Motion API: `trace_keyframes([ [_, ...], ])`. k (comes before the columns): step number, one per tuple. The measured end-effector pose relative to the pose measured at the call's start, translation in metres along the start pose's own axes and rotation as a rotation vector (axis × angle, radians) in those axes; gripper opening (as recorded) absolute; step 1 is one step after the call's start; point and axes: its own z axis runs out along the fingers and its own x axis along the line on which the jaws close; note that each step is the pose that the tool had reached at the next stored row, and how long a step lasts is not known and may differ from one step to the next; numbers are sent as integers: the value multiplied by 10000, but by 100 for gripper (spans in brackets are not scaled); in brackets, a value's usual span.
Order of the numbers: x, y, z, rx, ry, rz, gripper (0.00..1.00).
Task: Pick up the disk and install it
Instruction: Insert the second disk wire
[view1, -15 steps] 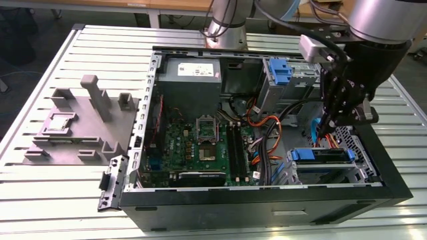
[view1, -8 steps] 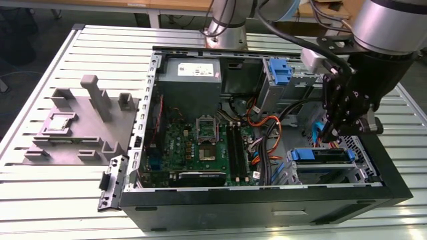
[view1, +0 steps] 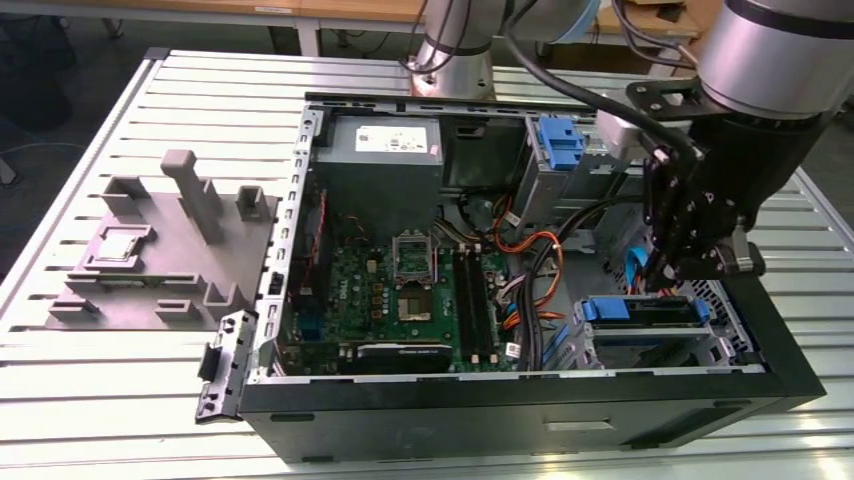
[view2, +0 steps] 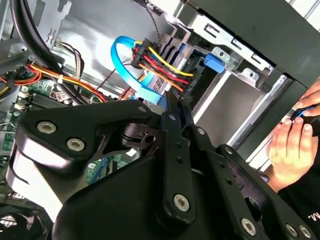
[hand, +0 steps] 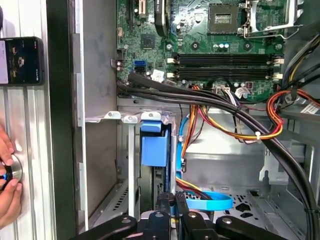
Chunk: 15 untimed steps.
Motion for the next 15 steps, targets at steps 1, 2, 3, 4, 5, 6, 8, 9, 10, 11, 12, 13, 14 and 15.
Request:
trace_keyframes([
  [1, 3, 11, 6, 26, -1, -8, 16],
  [2, 7, 20, 10, 67, 1, -14, 16],
  [3, 11, 28, 14, 117, 1, -14, 16],
  [4, 15, 35, 17, 176, 2, -12, 16],
  [5, 17, 41, 20, 243, 3, -10, 16],
  [6, 19, 47, 23, 308, 1, -9, 16],
  [8, 25, 61, 29, 408, -11, -10, 16],
  [9, 29, 71, 32, 441, -23, -11, 16],
  [10, 33, 83, 35, 466, -39, -9, 16],
  [11, 39, 95, 37, 487, -62, -6, 16],
  [12, 46, 104, 40, 509, -91, -1, 16],
  [13, 56, 107, 43, 536, -135, 8, 16],
  [14, 69, 108, 47, 564, -191, 18, 16],
  [15, 84, 109, 51, 591, -262, 29, 16],
])
